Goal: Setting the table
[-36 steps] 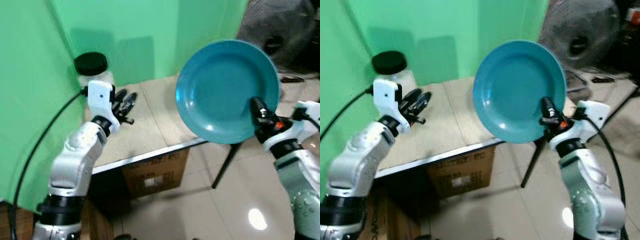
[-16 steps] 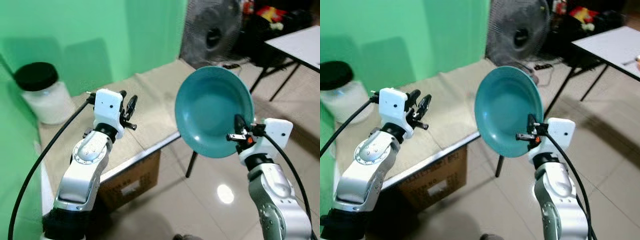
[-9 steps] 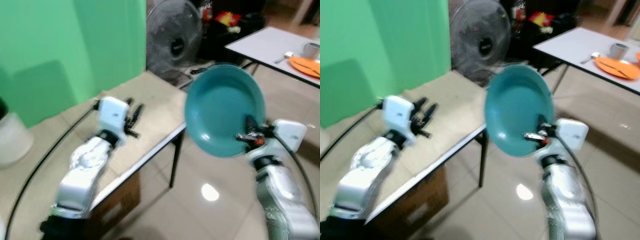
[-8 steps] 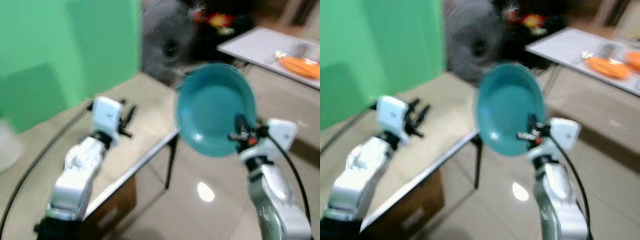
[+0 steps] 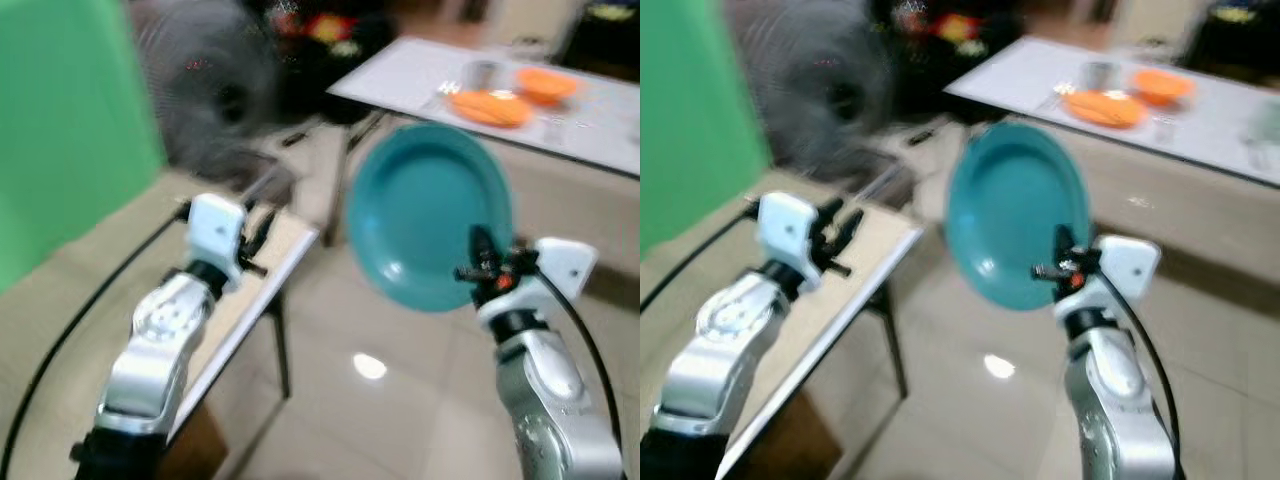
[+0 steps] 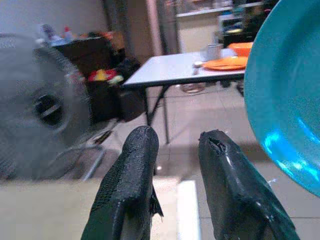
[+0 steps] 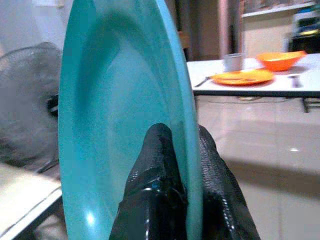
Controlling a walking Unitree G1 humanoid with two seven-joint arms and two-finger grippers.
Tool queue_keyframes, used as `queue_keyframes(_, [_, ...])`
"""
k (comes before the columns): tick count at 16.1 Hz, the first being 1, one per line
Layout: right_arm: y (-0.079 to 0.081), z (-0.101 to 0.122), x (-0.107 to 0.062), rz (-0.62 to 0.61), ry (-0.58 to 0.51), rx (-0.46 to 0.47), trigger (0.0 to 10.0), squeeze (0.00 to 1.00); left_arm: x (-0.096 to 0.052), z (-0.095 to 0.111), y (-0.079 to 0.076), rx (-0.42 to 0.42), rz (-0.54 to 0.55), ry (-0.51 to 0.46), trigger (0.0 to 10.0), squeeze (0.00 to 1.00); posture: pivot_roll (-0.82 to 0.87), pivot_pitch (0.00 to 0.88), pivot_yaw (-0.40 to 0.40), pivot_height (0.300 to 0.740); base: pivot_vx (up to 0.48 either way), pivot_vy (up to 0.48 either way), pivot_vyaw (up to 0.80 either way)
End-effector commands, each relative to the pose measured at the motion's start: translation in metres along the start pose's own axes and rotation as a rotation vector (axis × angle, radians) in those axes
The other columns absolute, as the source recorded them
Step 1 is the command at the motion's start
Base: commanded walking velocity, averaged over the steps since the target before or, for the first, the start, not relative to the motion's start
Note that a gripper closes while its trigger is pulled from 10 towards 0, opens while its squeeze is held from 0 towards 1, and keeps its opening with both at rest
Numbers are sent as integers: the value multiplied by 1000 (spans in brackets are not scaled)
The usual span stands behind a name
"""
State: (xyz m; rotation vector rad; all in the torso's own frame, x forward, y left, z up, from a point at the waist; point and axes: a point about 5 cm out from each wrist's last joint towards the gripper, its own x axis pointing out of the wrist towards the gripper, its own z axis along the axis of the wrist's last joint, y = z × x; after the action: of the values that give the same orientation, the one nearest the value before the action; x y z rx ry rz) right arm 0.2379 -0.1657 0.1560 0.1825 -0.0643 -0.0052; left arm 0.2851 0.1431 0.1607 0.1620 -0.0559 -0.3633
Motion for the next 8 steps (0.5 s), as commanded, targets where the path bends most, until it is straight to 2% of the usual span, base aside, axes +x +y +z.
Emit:
queue_keyframes(1, [-8,12,-1,-28,-56,-11,10000,0,3,4,-8,-9,-21,-29,10000,0,-24,0,-1,740,292,0,-781])
queue_keyframes(8, [-14,16,-2,-67,-77,-2,10000,0,5,3,-7,-19,-14,-26,10000,0,-48,0,11,740,310,0,-786])
